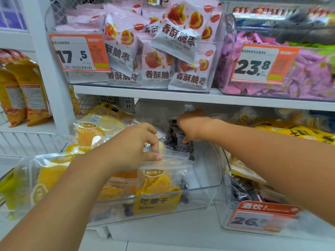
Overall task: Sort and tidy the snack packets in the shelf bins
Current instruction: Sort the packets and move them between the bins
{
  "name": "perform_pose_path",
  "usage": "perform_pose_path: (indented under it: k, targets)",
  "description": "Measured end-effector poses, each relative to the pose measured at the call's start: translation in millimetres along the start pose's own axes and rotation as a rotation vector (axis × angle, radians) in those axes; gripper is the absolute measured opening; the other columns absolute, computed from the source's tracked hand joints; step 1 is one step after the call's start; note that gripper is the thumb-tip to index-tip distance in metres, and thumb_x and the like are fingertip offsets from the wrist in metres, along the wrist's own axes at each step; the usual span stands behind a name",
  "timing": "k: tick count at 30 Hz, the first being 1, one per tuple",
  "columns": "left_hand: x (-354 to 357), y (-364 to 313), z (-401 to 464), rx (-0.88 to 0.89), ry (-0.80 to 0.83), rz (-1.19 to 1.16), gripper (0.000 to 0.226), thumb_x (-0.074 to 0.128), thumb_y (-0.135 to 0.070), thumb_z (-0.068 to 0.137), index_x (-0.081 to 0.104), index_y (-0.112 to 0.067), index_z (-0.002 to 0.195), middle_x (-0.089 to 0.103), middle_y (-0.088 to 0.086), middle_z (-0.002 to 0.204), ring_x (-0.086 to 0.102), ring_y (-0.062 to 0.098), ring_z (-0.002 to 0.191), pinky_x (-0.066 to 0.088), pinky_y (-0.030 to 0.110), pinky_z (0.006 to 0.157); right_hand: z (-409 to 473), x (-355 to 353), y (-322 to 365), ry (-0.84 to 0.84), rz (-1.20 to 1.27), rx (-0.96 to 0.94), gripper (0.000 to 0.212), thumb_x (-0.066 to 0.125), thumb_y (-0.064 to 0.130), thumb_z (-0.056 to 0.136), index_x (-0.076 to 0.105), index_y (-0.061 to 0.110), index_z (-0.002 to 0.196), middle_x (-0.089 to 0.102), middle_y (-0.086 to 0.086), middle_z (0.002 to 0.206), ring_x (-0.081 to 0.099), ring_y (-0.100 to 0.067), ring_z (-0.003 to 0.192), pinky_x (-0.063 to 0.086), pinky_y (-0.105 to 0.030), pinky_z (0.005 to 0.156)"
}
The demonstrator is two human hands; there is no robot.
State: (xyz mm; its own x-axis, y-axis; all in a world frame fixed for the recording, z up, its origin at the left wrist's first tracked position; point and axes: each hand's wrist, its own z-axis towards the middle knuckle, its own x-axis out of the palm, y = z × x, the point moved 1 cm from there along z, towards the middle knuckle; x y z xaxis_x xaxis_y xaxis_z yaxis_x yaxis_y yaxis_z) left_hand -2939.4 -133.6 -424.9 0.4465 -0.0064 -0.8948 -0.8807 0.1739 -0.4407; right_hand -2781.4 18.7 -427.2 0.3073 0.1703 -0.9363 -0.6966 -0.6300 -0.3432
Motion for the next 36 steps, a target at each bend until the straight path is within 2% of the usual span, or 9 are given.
perform_pose_path:
  k: [4, 7, 12, 14, 18, 22, 27, 32, 36]
  targets:
    - [1.2, 3.0, 2.7, -0.021, -0.007, -0.019, 0.022, 0.077, -0.039, 0.083, 0.065, -0.03, 0.067, 0.063, -0.006, 0.125, 0.055, 0.014, 0.118, 0.047, 0.04, 0.099, 11.8, -8.7, 10.4, 0.102, 0.013, -0.025, 0.052, 0.091, 0.044, 0.064, 0.062, 0.013, 0.094, 0.061, 0.0, 0.082, 0.06, -0.019, 0.07, 0.048, -0.027, 0.057]
    - [1.6, 4.5, 3.3, -0.025, -0.006, -0.034, 0.024, 0.077, -0.039, 0.083, 0.064, -0.029, 0.065, 0.068, -0.005, 0.11, 0.059, 0.014, 0.109, 0.049, 0.04, 0.092, 16.4, -2.2, 18.3, 0.155, -0.018, -0.05, 0.048, 0.094, 0.031, 0.063, 0.066, 0.01, 0.096, 0.065, -0.003, 0.085, 0.064, -0.024, 0.075, 0.055, -0.031, 0.064]
    - [3.5, 6.6, 3.3, -0.008, -0.02, -0.044, 0.03, 0.077, -0.04, 0.084, 0.059, -0.034, 0.06, 0.06, -0.005, 0.073, 0.055, 0.014, 0.072, 0.05, 0.037, 0.069, 23.4, 4.4, 19.0, -0.121, -0.018, -0.17, 0.04, 0.071, -0.002, 0.081, 0.054, 0.009, 0.115, 0.049, -0.002, 0.079, 0.053, -0.017, 0.065, 0.036, -0.026, 0.054]
    - [3.3, 6.4, 3.5, -0.014, -0.023, -0.048, 0.028, 0.077, -0.039, 0.084, 0.06, -0.036, 0.062, 0.06, 0.0, 0.071, 0.056, 0.021, 0.071, 0.052, 0.043, 0.071, 27.1, 7.1, 21.2, -0.177, -0.084, -0.231, 0.023, 0.059, 0.007, 0.093, 0.054, 0.014, 0.114, 0.05, 0.0, 0.077, 0.038, -0.006, 0.054, 0.027, -0.021, 0.046]
    - [2.8, 6.1, 2.2, -0.028, -0.013, -0.064, 0.028, 0.077, -0.037, 0.084, 0.06, -0.04, 0.061, 0.061, 0.001, 0.071, 0.063, 0.025, 0.081, 0.054, 0.049, 0.076, 24.5, 3.0, 14.5, -0.07, -0.13, -0.372, 0.015, 0.055, 0.032, 0.1, 0.059, 0.018, 0.104, 0.063, 0.002, 0.09, 0.058, -0.011, 0.067, 0.04, -0.023, 0.056]
    - [2.7, 8.0, -1.3, -0.032, -0.009, -0.077, 0.027, 0.077, -0.038, 0.084, 0.061, -0.038, 0.062, 0.06, 0.0, 0.069, 0.061, 0.024, 0.078, 0.054, 0.049, 0.073, 23.3, 9.0, 10.0, 0.038, 0.09, -0.198, 0.085, 0.092, 0.018, 0.065, 0.044, 0.02, 0.135, 0.054, -0.004, 0.123, 0.059, -0.028, 0.102, 0.042, -0.029, 0.071]
    - [1.6, 8.6, 1.9, -0.025, -0.004, -0.068, 0.027, 0.076, -0.04, 0.084, 0.06, -0.037, 0.062, 0.061, 0.007, 0.07, 0.054, 0.024, 0.067, 0.052, 0.043, 0.067, 14.9, 10.1, -1.7, -0.122, 0.128, -0.083, 0.096, 0.097, 0.03, 0.052, 0.039, 0.015, 0.127, 0.041, -0.008, 0.121, 0.055, -0.029, 0.095, 0.051, -0.037, 0.073]
    - [2.0, 8.8, 0.0, -0.04, 0.001, -0.078, 0.026, 0.077, -0.038, 0.084, 0.061, -0.036, 0.064, 0.064, 0.007, 0.074, 0.062, 0.023, 0.076, 0.053, 0.044, 0.071, 22.5, 11.2, 10.6, -0.067, 0.045, -0.063, 0.046, 0.093, 0.035, 0.062, 0.067, 0.009, 0.091, 0.064, -0.008, 0.099, 0.062, -0.025, 0.078, 0.05, -0.03, 0.061]
    - [3.0, 9.3, 2.0, -0.044, 0.006, -0.083, 0.025, 0.077, -0.038, 0.084, 0.062, -0.036, 0.064, 0.063, 0.007, 0.073, 0.057, 0.027, 0.071, 0.048, 0.034, 0.064, 42.4, 14.8, 19.1, 0.012, 0.162, 0.008, 0.036, 0.085, 0.035, 0.076, 0.069, 0.009, 0.095, 0.067, -0.006, 0.09, 0.062, -0.025, 0.075, 0.047, -0.029, 0.063]
